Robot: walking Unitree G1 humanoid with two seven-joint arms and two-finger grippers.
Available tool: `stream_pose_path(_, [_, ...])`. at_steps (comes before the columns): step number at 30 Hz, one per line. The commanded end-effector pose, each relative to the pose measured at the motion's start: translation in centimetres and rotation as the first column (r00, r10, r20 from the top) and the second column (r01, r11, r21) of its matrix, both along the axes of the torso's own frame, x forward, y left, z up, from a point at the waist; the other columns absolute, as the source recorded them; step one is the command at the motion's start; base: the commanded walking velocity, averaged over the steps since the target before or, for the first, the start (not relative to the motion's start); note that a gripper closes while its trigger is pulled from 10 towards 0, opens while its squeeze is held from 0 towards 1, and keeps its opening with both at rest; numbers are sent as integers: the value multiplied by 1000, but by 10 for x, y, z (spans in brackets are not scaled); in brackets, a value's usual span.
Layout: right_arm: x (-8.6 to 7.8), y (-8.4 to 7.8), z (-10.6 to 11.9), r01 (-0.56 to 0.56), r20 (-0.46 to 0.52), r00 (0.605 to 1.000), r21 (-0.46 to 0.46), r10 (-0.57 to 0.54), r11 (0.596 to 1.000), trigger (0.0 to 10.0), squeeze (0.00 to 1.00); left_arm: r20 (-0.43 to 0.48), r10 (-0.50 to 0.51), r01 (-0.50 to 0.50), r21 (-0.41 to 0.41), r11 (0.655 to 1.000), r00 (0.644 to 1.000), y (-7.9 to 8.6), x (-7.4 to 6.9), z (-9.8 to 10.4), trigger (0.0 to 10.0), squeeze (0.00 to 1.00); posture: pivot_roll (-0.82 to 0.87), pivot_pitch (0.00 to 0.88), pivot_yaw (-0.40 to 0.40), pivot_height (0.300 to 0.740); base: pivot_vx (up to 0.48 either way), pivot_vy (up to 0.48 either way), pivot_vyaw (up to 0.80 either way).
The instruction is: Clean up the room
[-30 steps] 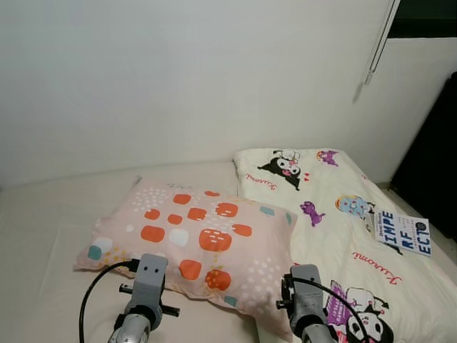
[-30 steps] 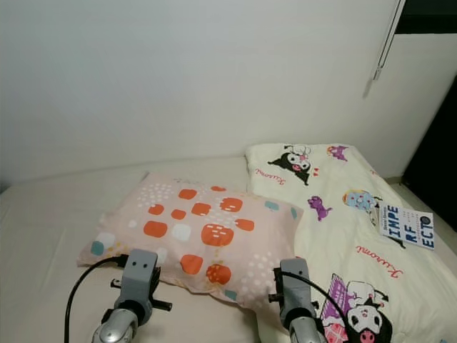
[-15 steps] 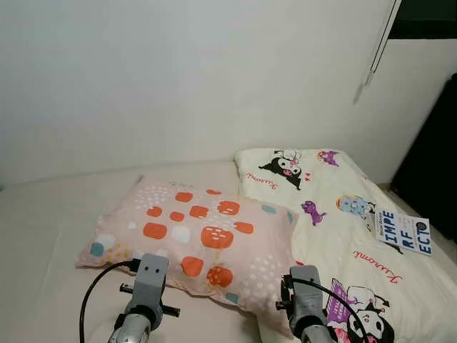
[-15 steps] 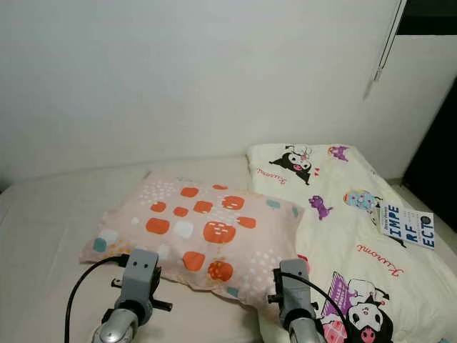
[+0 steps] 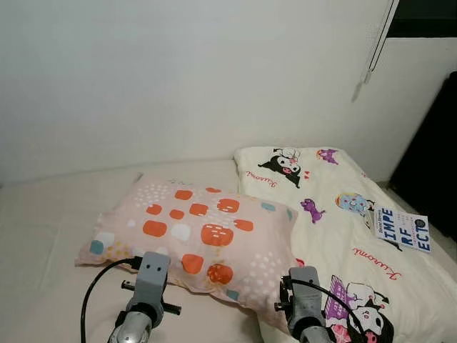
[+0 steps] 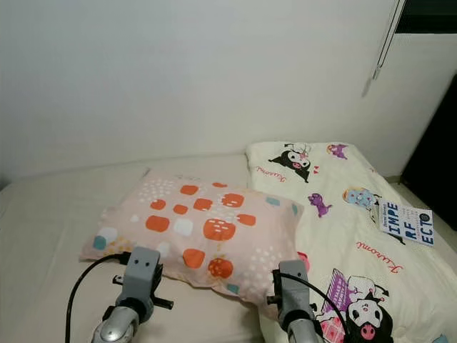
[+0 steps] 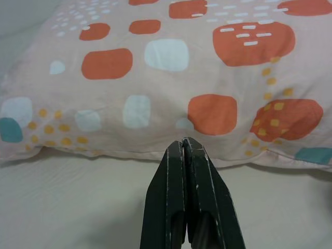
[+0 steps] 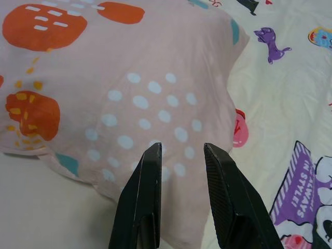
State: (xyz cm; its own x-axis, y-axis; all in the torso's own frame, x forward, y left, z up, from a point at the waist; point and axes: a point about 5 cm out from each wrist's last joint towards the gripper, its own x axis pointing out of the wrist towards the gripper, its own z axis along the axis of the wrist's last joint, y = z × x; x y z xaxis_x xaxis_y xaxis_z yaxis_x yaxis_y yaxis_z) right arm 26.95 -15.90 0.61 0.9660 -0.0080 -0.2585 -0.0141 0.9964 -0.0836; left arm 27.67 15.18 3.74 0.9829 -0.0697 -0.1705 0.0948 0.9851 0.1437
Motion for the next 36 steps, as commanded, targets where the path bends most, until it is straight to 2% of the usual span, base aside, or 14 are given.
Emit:
stream_pose_path(1, [-4,-2,-2,20,-8,1000,16,-20,1000,10000,0,-11,-4,5,15,1000,1000,3,-3,-2,10000,0,31,118,-3,641,0,0,0])
stream_pose_path(26, [-5,3,-4,21,-8,1000,19,-21,1000,10000,0,-13,-14,15,29,999,1000,7,-5,-1,10000,0,46,130,7,641,0,0,0])
stream_pose_path(30, [-7,3,-5,25,-14,1000,19,-24,1000,10000,0,8,-63,62,70,996,998,5,-6,2,10000,0,47,130,10,641,0,-120,0])
stream_pose_path(31, [-7,2,-5,26,-14,1000,19,-26,999,10000,0,-12,-46,46,12,999,999,5,-6,0,10000,0,47,131,10,641,0,-480,0])
stream_pose_path(36, [-7,2,-5,32,-12,999,21,-31,999,10000,0,-23,-35,35,18,999,999,6,-6,0,10000,0,47,130,11,641,0,-96,0])
